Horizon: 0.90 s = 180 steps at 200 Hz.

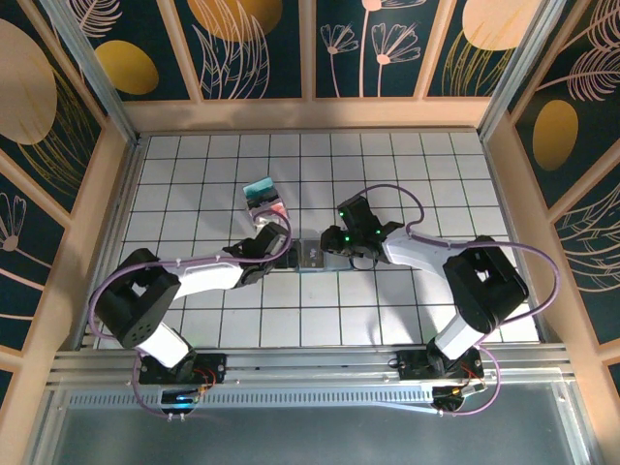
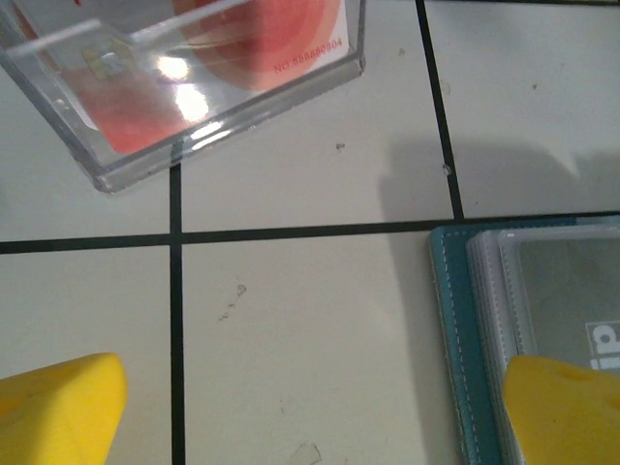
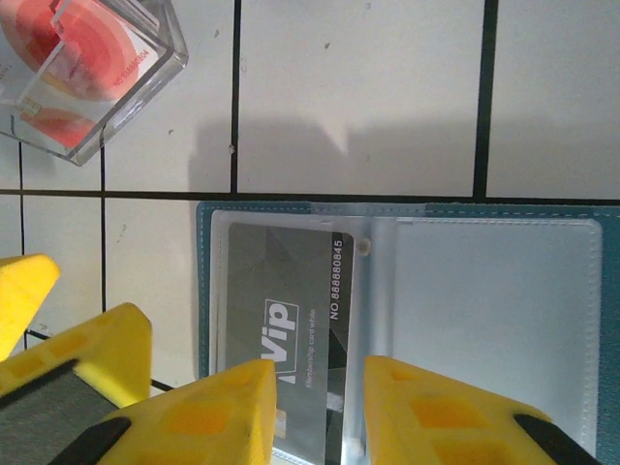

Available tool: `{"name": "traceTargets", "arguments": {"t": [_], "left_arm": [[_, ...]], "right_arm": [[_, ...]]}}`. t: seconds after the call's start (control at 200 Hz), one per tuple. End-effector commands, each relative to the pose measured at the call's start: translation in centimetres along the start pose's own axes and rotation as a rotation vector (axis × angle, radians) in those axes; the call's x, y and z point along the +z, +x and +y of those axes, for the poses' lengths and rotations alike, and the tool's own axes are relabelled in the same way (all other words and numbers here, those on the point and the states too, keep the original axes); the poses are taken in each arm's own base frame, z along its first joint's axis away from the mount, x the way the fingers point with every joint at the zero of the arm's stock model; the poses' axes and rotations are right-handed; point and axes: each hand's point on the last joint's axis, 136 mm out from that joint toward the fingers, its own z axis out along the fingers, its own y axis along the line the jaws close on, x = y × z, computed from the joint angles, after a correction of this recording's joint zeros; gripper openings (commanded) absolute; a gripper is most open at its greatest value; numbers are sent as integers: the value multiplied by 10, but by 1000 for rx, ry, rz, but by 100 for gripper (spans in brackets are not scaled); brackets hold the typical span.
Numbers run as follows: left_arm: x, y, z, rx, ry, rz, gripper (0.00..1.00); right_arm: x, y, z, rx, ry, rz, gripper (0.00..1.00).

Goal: Take the credit cards out of the card holder

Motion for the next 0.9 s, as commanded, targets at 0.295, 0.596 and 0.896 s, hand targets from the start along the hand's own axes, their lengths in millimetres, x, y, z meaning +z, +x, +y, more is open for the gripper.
{"name": "traceTargets", "arguments": {"t": [0.295, 0.596, 0.896], "left_arm": [[10, 15, -6, 67, -50, 37, 99], [14, 21, -2, 72, -76, 60, 99], [12, 20, -4, 66, -62, 58, 99]], "right_arm": [[8, 6, 9, 10, -56, 19, 25], [17, 14, 3, 31, -48, 54, 23], [25, 26, -9, 64, -10, 95, 23]]}}
